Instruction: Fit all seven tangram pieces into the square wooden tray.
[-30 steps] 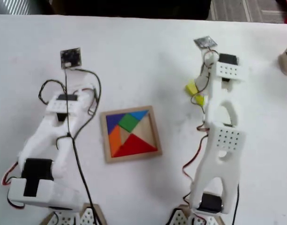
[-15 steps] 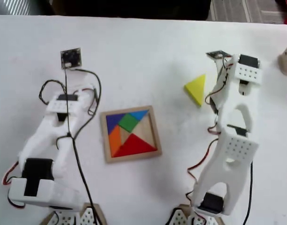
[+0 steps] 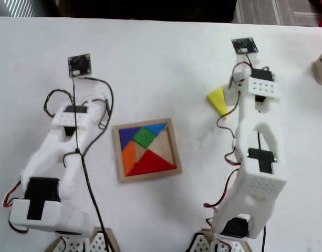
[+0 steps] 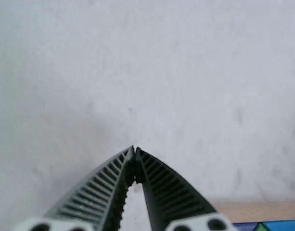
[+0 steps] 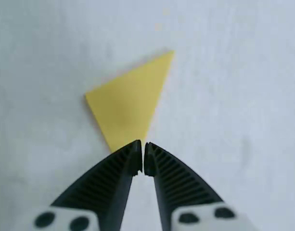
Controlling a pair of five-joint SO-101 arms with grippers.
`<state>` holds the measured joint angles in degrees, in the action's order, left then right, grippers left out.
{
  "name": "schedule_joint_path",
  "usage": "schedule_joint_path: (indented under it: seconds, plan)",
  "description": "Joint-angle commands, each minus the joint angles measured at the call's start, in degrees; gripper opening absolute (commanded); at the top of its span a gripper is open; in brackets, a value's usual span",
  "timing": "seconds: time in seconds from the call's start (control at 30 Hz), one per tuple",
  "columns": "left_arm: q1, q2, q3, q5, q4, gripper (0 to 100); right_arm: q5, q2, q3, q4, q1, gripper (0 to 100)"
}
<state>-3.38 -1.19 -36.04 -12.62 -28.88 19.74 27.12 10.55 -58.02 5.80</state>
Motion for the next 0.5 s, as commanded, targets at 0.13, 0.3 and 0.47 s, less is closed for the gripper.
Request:
schedule_joint_path:
  seconds: [0.13,0.3,0.47]
  plan:
    - [0.57,0.48,2.99,-0.18,1.49,2,-1.14,5.41,0.53,14.29,-5.41,1.8]
    - [0.66,0.48,3.16,-0.18,1.49,3,-0.79,7.6,0.53,14.11,-4.62,1.8]
    - [0.75,0.48,3.25,-0.18,1.49,3,1.58,7.43,0.53,7.96,-2.51,1.7]
